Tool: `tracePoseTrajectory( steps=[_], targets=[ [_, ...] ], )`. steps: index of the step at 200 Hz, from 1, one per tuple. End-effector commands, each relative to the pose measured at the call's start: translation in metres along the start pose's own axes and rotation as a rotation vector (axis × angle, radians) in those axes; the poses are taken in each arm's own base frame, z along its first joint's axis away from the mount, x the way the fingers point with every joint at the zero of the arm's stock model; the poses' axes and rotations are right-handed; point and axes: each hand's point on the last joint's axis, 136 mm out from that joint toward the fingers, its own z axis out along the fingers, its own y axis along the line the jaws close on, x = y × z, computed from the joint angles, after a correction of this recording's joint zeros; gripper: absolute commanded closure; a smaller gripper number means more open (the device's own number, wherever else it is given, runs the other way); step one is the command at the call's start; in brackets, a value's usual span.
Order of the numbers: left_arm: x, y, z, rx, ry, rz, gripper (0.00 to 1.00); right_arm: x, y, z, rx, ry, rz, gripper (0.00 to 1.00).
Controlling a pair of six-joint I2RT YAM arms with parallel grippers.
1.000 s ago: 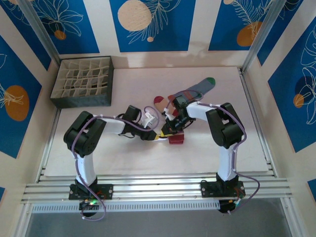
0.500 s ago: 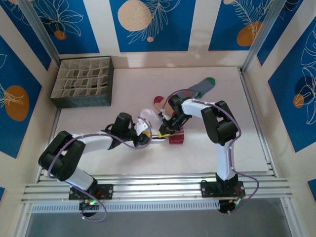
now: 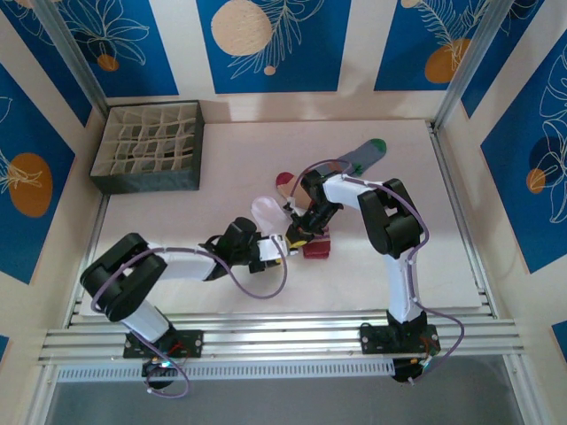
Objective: Roll the socks
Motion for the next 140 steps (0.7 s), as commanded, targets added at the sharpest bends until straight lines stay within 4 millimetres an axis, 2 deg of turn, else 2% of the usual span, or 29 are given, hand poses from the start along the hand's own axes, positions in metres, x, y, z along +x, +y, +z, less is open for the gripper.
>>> tracePoseTrajectory(
  steps=[1, 21, 30, 37, 46, 55, 76, 97, 116, 140],
  targets=[
    [-0.003, 0.007, 0.010, -0.026, 0.010, 0.062, 0.63, 0.017, -0.020, 0.012, 0.065, 0.087, 0.046, 1.00],
    [0.001, 0.006, 0.016, -0.025, 0.027, 0.065, 0.63, 0.018, -0.019, 0.013, 0.058, 0.096, 0.050, 1.00],
    [0.003, 0.005, 0.019, -0.021, 0.033, 0.070, 0.66, 0.019, -0.019, 0.013, 0.054, 0.101, 0.053, 1.00],
    [0.004, 0.004, 0.020, -0.018, 0.040, 0.069, 0.73, 0.019, -0.018, 0.013, 0.054, 0.101, 0.051, 1.00],
    [0.005, 0.002, 0.022, -0.006, 0.049, 0.062, 0.87, 0.019, -0.017, 0.012, 0.052, 0.101, 0.050, 1.00],
    [0.005, 0.000, 0.022, 0.009, 0.059, 0.049, 1.00, 0.017, -0.016, 0.010, 0.050, 0.090, 0.048, 0.94],
    [0.008, -0.005, 0.022, 0.051, 0.086, -0.003, 1.00, 0.012, -0.009, 0.000, 0.017, 0.037, 0.038, 0.71],
    [0.009, -0.011, 0.020, 0.118, 0.105, -0.115, 1.00, 0.003, -0.002, -0.020, -0.056, -0.043, 0.036, 0.58],
    [0.006, -0.014, 0.016, 0.207, 0.093, -0.252, 1.00, -0.003, 0.005, -0.034, -0.117, -0.107, 0.016, 0.54],
    [0.005, -0.015, 0.012, 0.317, 0.087, -0.430, 1.00, -0.003, 0.009, -0.038, -0.116, -0.136, -0.029, 0.53]
  ],
)
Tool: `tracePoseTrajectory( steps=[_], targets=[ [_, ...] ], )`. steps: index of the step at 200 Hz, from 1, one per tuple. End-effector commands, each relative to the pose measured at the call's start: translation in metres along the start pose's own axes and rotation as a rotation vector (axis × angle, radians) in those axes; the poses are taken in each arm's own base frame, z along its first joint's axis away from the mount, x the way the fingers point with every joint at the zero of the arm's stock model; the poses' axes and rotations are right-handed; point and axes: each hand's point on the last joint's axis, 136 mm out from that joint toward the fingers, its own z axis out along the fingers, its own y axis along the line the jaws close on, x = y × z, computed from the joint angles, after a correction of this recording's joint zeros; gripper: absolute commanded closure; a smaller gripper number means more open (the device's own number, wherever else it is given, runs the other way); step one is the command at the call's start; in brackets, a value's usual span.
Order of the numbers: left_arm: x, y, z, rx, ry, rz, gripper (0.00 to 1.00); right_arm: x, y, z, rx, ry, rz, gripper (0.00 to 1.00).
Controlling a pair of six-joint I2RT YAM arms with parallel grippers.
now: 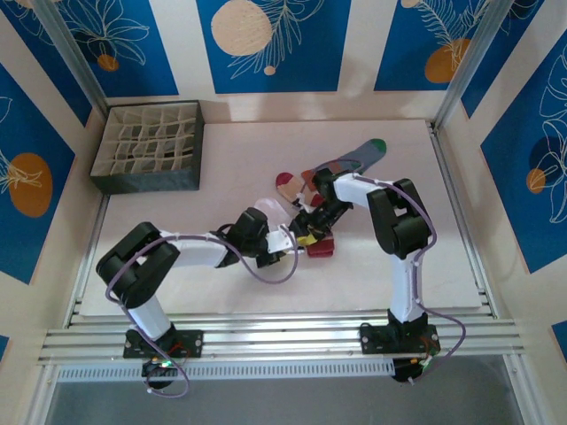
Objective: Roll the socks
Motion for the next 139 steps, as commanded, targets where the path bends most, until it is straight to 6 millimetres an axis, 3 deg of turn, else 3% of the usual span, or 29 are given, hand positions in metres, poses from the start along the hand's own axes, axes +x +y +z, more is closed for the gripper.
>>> tracePoseTrajectory(
  steps=[1, 37, 70, 134, 139],
  targets=[
    [0.016, -0.020, -0.002, 0.196, 0.052, -0.250, 1.00, -0.005, 0.016, -0.011, -0.043, -0.057, -0.063, 0.53],
    [0.025, -0.004, -0.004, 0.309, 0.051, -0.550, 1.00, -0.001, 0.018, 0.002, -0.042, -0.055, -0.108, 0.53],
    [0.031, 0.004, -0.003, 0.332, 0.050, -0.657, 1.00, 0.001, 0.010, 0.012, -0.011, -0.037, -0.104, 0.56],
    [0.035, 0.008, -0.002, 0.307, 0.045, -0.631, 1.00, 0.002, -0.015, 0.017, 0.110, -0.009, 0.003, 0.88],
    [0.033, 0.009, -0.003, 0.294, 0.039, -0.611, 0.95, 0.003, -0.017, 0.018, 0.119, -0.002, 0.012, 0.89]
  ],
)
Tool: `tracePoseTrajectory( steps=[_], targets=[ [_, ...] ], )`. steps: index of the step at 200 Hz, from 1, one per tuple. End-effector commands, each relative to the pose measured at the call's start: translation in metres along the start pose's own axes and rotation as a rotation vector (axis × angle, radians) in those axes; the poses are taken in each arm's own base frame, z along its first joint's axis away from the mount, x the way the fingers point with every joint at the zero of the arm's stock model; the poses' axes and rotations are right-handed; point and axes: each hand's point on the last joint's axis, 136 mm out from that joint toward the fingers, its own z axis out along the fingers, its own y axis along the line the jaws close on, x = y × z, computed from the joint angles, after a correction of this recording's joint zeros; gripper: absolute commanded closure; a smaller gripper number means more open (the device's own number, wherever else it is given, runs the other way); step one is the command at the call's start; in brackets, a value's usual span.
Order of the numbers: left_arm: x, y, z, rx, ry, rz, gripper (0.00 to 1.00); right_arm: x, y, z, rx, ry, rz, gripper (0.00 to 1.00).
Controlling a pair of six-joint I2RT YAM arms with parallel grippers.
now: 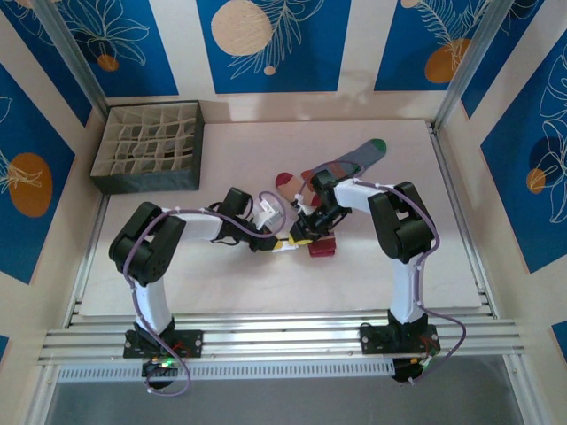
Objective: Roll the socks
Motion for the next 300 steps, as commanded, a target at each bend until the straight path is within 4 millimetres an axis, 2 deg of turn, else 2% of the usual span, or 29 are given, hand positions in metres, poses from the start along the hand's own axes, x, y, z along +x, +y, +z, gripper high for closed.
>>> tracePoseTrajectory(
  steps=[1, 32, 63, 85, 111, 142, 194, 221, 251, 271, 288, 300],
  targets=[
    [0.024, 0.002, 0.001, -0.020, 0.057, -0.027, 0.94, 0.008, -0.013, 0.006, 0.064, 0.049, 0.071, 0.90],
    [0.010, -0.008, -0.013, -0.091, -0.003, 0.167, 0.78, 0.016, -0.025, 0.006, 0.129, 0.091, 0.128, 0.95],
    [-0.010, -0.020, -0.031, -0.189, -0.094, 0.361, 0.77, 0.020, -0.032, 0.006, 0.185, 0.118, 0.156, 0.97],
    [-0.016, -0.025, -0.036, -0.286, -0.122, 0.503, 0.76, 0.023, -0.034, 0.008, 0.217, 0.141, 0.154, 0.97],
    [-0.013, -0.035, -0.029, -0.392, -0.076, 0.707, 0.74, 0.023, -0.033, 0.009, 0.224, 0.153, 0.152, 0.97],
    [-0.008, -0.038, -0.012, -0.455, -0.016, 0.849, 0.68, 0.024, -0.032, 0.011, 0.223, 0.166, 0.149, 0.98],
    [0.000, -0.022, 0.014, -0.539, 0.062, 0.925, 0.66, 0.028, -0.028, 0.013, 0.197, 0.185, 0.149, 0.98],
    [0.002, -0.011, 0.020, -0.597, 0.062, 0.936, 0.63, 0.032, -0.025, 0.013, 0.182, 0.200, 0.141, 0.98],
    [0.003, -0.009, 0.024, -0.617, 0.061, 0.948, 0.61, 0.035, -0.023, 0.013, 0.163, 0.220, 0.136, 0.98],
    [0.007, -0.007, 0.028, -0.604, 0.087, 0.936, 0.69, 0.037, -0.021, 0.012, 0.154, 0.228, 0.127, 0.97],
    [0.011, -0.006, 0.030, -0.588, 0.110, 0.911, 0.86, 0.037, -0.017, 0.009, 0.148, 0.223, 0.111, 0.92],
    [0.015, -0.006, 0.032, -0.571, 0.132, 0.879, 0.98, 0.035, -0.015, 0.004, 0.144, 0.208, 0.096, 0.83]
  ],
)
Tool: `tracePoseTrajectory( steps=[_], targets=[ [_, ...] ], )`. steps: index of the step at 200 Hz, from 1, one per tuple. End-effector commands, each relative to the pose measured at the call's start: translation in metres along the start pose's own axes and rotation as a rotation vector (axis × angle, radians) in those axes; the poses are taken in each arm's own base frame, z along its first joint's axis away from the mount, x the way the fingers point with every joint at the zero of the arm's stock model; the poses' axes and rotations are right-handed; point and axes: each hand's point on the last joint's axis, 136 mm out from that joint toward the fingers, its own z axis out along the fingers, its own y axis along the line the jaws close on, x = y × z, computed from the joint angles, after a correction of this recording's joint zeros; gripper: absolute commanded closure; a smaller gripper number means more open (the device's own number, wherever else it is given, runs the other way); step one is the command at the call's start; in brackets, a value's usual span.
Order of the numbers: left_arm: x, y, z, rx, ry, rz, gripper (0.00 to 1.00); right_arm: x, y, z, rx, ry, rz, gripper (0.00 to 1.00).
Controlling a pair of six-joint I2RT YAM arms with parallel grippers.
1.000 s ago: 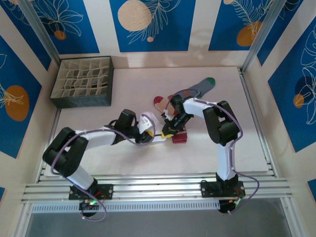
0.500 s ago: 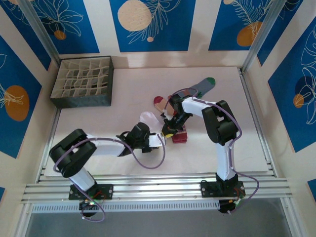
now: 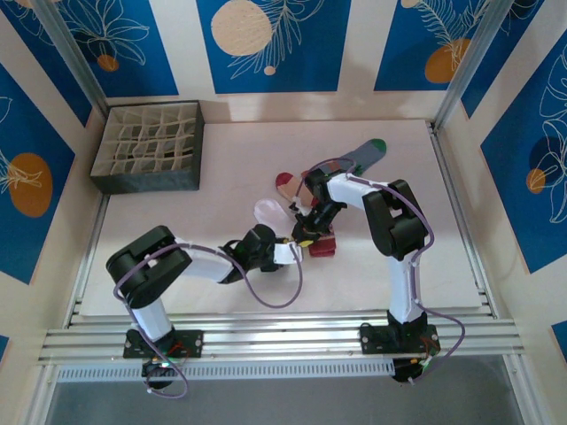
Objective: Roll the socks
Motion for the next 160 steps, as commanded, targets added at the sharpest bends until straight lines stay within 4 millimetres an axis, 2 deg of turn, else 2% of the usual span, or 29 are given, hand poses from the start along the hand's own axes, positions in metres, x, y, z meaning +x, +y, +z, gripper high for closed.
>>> tracePoseTrajectory(
  steps=[1, 13, 19, 38, 56, 82, 138, 160],
  targets=[
    [0.016, -0.014, 0.008, 0.060, 0.085, -0.033, 0.99, 0.022, -0.009, 0.008, 0.026, 0.090, 0.024, 0.82],
    [0.017, -0.016, 0.008, 0.092, 0.107, -0.066, 1.00, 0.020, -0.007, -0.001, 0.015, 0.057, 0.017, 0.65],
    [0.018, -0.019, 0.007, 0.116, 0.122, -0.088, 1.00, 0.018, -0.006, -0.006, 0.007, 0.033, 0.018, 0.60],
    [0.019, -0.025, 0.004, 0.208, 0.155, -0.192, 1.00, 0.009, -0.006, -0.026, -0.025, -0.061, 0.044, 0.53],
    [0.016, -0.030, -0.001, 0.301, 0.166, -0.306, 1.00, -0.001, -0.007, -0.043, -0.050, -0.153, 0.058, 0.52],
    [0.011, -0.030, -0.008, 0.423, 0.169, -0.466, 1.00, -0.012, 0.001, -0.050, -0.077, -0.218, 0.012, 0.52],
    [0.016, -0.012, -0.008, 0.565, 0.146, -0.812, 1.00, -0.032, 0.029, -0.036, -0.164, -0.280, -0.135, 0.53],
    [0.025, -0.006, -0.005, 0.595, 0.140, -0.945, 1.00, -0.032, 0.029, -0.025, -0.183, -0.256, -0.151, 0.53]
  ],
)
